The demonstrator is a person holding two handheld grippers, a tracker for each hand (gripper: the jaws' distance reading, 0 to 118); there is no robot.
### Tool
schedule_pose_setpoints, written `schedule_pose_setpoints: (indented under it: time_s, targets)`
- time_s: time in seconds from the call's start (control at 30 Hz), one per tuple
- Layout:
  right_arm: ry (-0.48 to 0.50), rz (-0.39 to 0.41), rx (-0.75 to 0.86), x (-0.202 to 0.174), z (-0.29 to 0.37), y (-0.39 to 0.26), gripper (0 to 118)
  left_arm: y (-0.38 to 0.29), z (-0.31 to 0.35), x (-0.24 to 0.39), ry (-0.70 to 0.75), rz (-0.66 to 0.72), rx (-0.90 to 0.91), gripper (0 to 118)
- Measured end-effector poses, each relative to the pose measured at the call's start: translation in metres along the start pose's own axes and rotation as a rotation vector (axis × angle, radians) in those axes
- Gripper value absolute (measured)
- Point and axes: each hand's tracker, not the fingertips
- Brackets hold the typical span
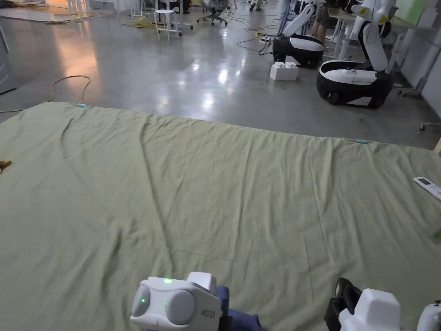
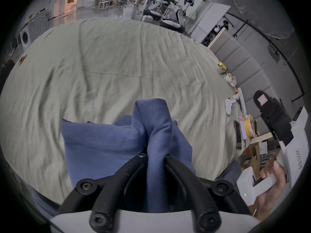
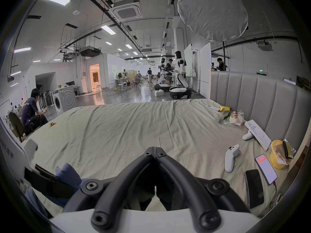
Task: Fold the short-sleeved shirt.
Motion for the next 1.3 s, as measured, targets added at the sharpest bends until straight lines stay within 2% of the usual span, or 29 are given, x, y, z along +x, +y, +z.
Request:
schedule_pose_setpoints:
  time_s: [0.13, 0.2, 0.23, 0.3, 0.33, 0.37, 0.53, 0.63, 0.67, 0.73, 0.77, 0.93, 1.17, 1.3]
  targets:
    - [-0.012, 0.0, -0.004, 0.003, 0.001, -0.001, 0, -0.001, -0.013, 0.01, 0.0, -0.018, -0.012, 10]
    - [-0.015, 0.0, -0.006, 0.004, 0.001, -0.001, 0, -0.002, -0.016, 0.012, -0.005, -0.014, -0.024, 16]
    - [-0.016, 0.0, -0.006, 0.004, 0.001, -0.001, 0, -0.002, -0.018, 0.01, -0.019, -0.003, -0.03, 23]
    - [-0.017, 0.0, -0.007, 0.005, 0.001, -0.001, 0, -0.002, -0.014, 0.005, -0.111, 0.034, -0.033, 53]
    - [-0.017, 0.0, -0.007, 0.005, 0.001, -0.001, 0, -0.002, -0.01, 0.003, -0.155, 0.045, -0.033, 62]
    - [-0.017, 0.002, -0.007, 0.005, 0.001, -0.001, 0, -0.001, -0.006, 0.0, -0.194, 0.055, -0.02, 65]
    - [-0.018, -0.002, -0.014, 0.006, 0.001, -0.004, 0, 0.002, 0.017, -0.017, -0.243, 0.106, 0.054, 65]
    - [-0.017, -0.002, -0.017, 0.005, 0.0, -0.005, 0, 0.0, 0.014, -0.024, -0.194, 0.103, 0.075, 62]
    - [-0.015, -0.002, -0.02, 0.004, 0.001, -0.006, 0, -0.002, 0.01, -0.024, -0.172, 0.104, 0.059, 54]
    - [-0.014, -0.004, -0.024, 0.003, 0.001, -0.006, 0, -0.006, 0.002, -0.024, -0.171, 0.123, 0.025, 20]
    - [-0.014, -0.004, -0.025, 0.003, 0.001, -0.007, 0, -0.009, -0.002, -0.024, -0.191, 0.136, 0.003, 15]
    - [-0.011, 0.002, -0.03, 0.001, 0.003, -0.009, 0, -0.019, -0.026, -0.014, -0.321, 0.15, -0.017, 14]
    - [-0.01, -0.006, -0.036, 0.002, 0.005, -0.01, 0, -0.035, -0.075, -0.002, -0.184, 0.093, -0.061, 9]
    - [-0.015, -0.002, -0.025, 0.002, 0.009, -0.007, 0, -0.036, -0.065, 0.0, -0.191, 0.075, -0.027, 9]
